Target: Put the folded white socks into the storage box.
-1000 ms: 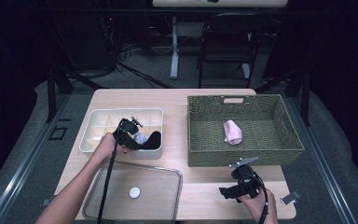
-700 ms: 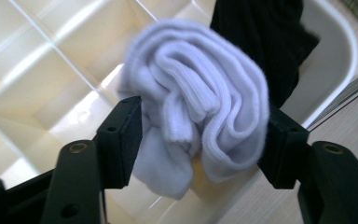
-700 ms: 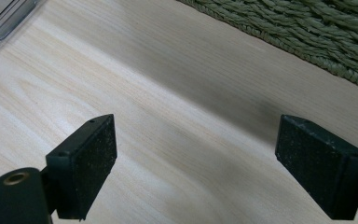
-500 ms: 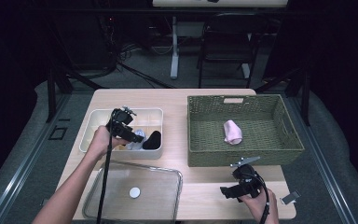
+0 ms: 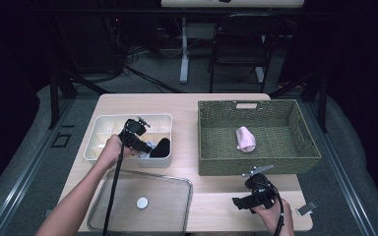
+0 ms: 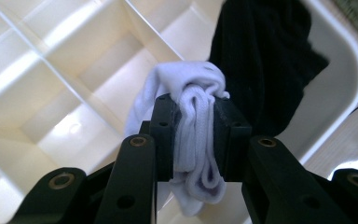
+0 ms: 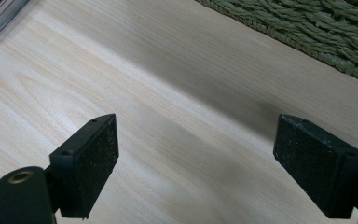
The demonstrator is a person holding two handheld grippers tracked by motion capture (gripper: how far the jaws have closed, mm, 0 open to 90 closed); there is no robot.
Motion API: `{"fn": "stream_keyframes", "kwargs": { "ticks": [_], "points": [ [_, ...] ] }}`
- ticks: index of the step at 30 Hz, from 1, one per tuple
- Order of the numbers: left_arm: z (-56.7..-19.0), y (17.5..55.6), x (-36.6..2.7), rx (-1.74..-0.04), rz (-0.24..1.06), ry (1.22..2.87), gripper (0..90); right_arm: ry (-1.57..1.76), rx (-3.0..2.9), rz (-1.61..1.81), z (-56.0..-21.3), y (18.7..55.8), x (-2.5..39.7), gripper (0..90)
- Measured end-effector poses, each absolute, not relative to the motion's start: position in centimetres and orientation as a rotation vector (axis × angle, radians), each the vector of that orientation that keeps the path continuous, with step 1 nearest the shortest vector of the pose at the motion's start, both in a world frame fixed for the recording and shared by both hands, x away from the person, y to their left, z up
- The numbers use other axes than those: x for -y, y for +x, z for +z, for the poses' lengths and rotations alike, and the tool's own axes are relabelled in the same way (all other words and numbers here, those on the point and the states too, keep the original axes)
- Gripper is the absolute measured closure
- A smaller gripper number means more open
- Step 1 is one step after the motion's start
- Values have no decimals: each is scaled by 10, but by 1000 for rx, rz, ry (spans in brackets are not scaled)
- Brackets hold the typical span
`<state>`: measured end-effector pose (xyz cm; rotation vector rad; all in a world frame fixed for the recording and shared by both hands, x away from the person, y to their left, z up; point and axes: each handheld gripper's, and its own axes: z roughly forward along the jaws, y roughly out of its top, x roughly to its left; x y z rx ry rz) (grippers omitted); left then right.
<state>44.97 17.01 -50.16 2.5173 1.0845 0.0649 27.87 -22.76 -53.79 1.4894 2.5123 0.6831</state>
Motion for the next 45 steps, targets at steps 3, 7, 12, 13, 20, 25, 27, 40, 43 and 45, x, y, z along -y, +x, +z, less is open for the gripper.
{"fn": "stream_keyframes", "kwargs": {
  "ticks": [3, 7, 12, 13, 20, 25, 27, 40, 43, 45],
  "points": [
    [-504, 449, -171, -1092, 67, 2505, 728, 1490, -2514, 683, -538, 279, 227, 135],
    [-508, 448, -169, -1093, 68, 2532, 734, 1485, -2508, 705, -537, 278, 225, 136],
    [-511, 448, -170, -1088, 53, 2540, 732, 1486, -2510, 694, -536, 277, 225, 136],
    [-510, 448, -171, -1097, 44, 2528, 725, 1487, -2503, 698, -536, 277, 225, 136],
    [-495, 441, -176, -1077, 153, 2483, 471, 1488, -2505, 714, -534, 278, 230, 138],
    [-485, 437, -186, -1095, 185, 2413, 336, 1495, -2505, 729, -533, 278, 230, 139],
    [-481, 433, -188, -1073, 178, 2393, 263, 1506, -2505, 753, -532, 278, 230, 139],
    [-465, 386, -183, -964, 231, 2345, 53, 1495, -2502, 787, -529, 278, 232, 115],
    [-468, 375, -181, -945, 225, 2349, 31, 1497, -2505, 790, -528, 278, 232, 98],
    [-471, 369, -179, -938, 218, 2355, 20, 1495, -2506, 793, -528, 278, 232, 85]
  ]
}}
